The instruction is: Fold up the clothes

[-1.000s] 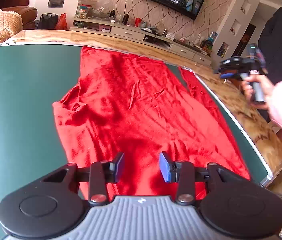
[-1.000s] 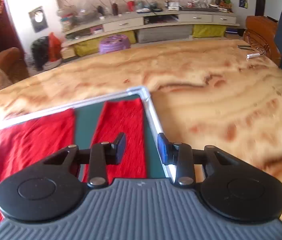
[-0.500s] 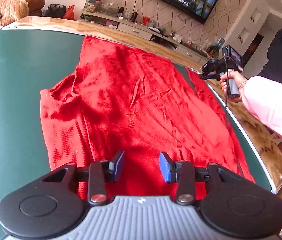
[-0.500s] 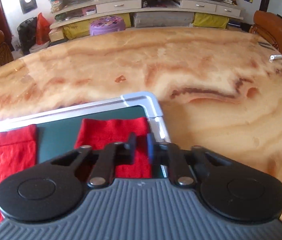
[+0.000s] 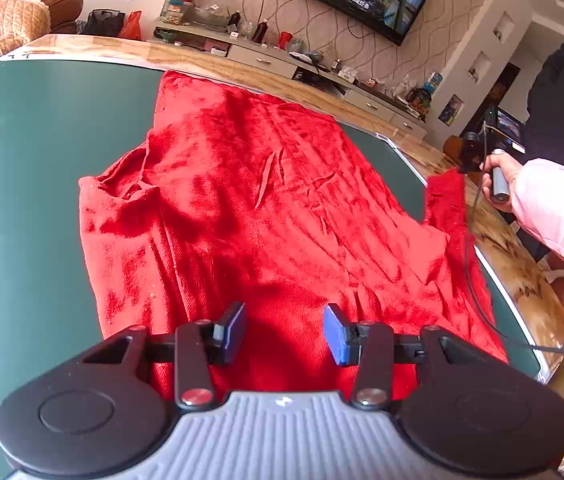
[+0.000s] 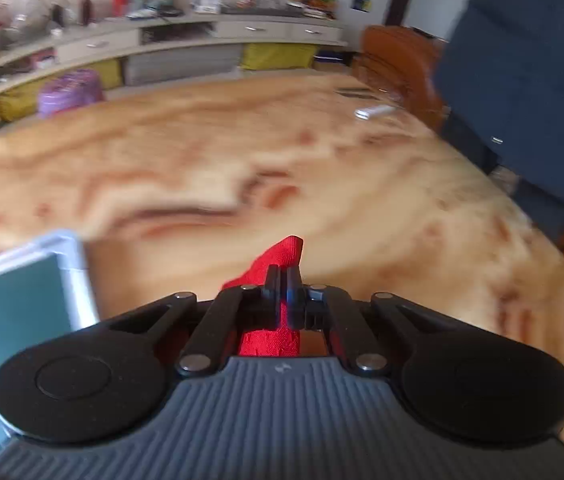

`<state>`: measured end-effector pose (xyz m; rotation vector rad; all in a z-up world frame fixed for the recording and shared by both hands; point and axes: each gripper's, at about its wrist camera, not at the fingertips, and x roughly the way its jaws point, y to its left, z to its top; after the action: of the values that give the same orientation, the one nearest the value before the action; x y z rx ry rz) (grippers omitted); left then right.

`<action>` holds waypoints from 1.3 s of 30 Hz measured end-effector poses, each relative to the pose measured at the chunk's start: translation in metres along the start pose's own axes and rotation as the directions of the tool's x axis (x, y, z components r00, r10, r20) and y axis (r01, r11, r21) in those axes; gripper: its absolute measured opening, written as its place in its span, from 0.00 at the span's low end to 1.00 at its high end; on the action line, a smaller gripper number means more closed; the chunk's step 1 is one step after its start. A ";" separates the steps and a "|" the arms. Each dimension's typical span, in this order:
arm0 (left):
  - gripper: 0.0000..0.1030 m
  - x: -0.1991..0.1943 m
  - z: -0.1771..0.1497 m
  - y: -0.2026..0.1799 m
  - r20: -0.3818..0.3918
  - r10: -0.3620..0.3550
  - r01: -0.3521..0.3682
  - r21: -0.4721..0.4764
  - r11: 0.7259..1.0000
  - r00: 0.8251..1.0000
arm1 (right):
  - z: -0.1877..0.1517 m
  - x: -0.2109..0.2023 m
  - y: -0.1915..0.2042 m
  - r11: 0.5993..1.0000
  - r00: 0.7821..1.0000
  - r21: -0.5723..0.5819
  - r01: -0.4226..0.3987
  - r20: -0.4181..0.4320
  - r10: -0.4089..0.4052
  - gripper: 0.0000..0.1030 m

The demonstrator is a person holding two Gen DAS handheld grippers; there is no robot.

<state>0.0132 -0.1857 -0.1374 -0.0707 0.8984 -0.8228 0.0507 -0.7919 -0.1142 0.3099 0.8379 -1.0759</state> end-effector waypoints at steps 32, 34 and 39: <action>0.63 -0.066 0.013 0.044 0.103 0.147 -0.137 -0.091 0.986 0.984 | -0.224 -0.284 0.267 0.195 0.451 -0.479 -0.856 -0.506 0.735 0.26; 0.63 -0.076 0.012 0.054 0.104 0.175 -0.163 -0.114 0.980 0.979 | -0.254 -0.312 0.311 0.134 0.437 -0.484 -0.865 -0.592 0.678 0.37; 0.72 -0.099 0.006 0.073 0.118 0.224 -0.206 -0.147 0.967 0.967 | -0.298 -0.339 0.369 0.182 0.571 -0.580 -0.794 -0.610 0.549 0.38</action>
<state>0.0273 -0.0709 -0.0947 -0.1414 0.8172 -0.5480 0.1655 -0.2202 -0.1238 -0.0166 1.1923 0.3440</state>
